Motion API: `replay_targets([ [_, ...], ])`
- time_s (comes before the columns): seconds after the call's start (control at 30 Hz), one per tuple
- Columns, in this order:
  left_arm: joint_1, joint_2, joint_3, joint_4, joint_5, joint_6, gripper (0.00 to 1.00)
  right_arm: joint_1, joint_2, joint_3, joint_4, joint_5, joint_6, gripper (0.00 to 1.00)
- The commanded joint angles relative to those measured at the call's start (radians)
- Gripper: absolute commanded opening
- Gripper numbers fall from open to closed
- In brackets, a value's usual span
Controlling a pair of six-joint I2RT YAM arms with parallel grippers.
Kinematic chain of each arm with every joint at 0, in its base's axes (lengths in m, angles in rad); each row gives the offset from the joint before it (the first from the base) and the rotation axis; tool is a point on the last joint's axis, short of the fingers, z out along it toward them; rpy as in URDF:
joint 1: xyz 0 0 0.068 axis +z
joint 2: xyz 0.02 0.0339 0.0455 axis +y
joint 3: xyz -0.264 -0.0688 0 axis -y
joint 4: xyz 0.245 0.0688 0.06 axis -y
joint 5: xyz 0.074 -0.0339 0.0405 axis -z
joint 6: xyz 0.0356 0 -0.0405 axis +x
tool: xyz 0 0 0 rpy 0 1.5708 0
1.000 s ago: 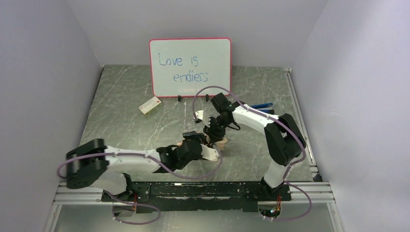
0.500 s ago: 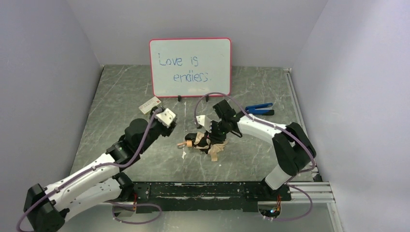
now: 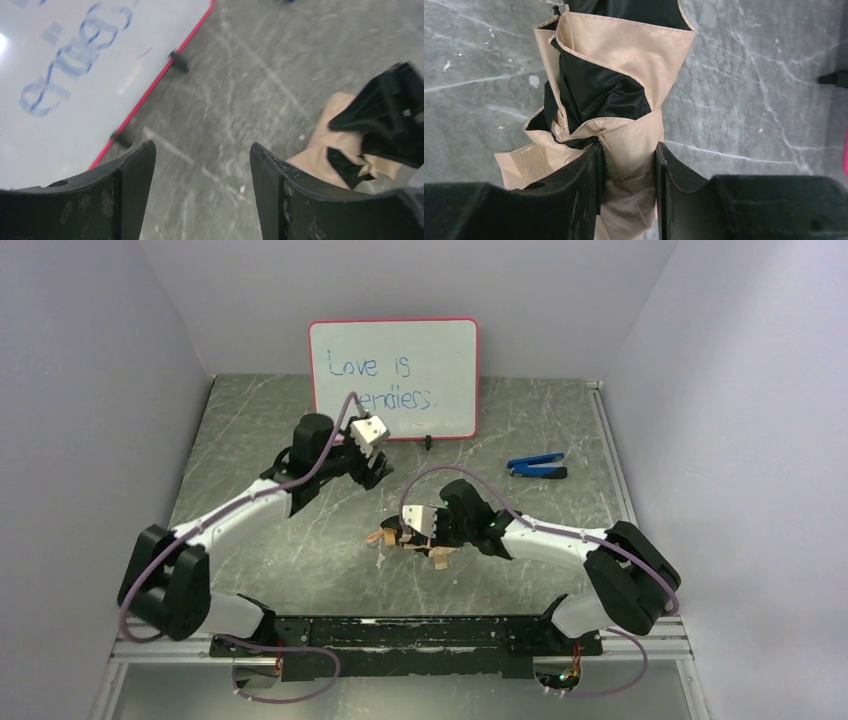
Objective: Put away the umbrella
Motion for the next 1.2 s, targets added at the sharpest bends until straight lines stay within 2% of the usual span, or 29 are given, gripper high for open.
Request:
replay_targets([
  [0.0,0.002,0.124,0.174,-0.199,0.389,0.156,0.72,0.032,0.055,-0.097,0.021,0.209,-0.031,0.25],
  [0.17,-0.012,0.233,0.231,-0.308,0.488,0.200,0.74,0.069,0.044,-0.131,0.056,0.231,-0.028,0.25],
  [0.5,-0.139,0.452,0.395,-0.577,0.463,0.330,0.73,0.099,0.035,-0.166,0.082,0.252,-0.035,0.24],
  [0.73,-0.170,0.548,0.464,-0.643,0.416,0.349,0.73,0.113,0.034,-0.173,0.082,0.253,-0.032,0.23],
  [1.17,-0.225,0.670,0.495,-0.719,0.428,0.403,0.74,0.125,0.034,-0.174,0.081,0.263,-0.035,0.23],
])
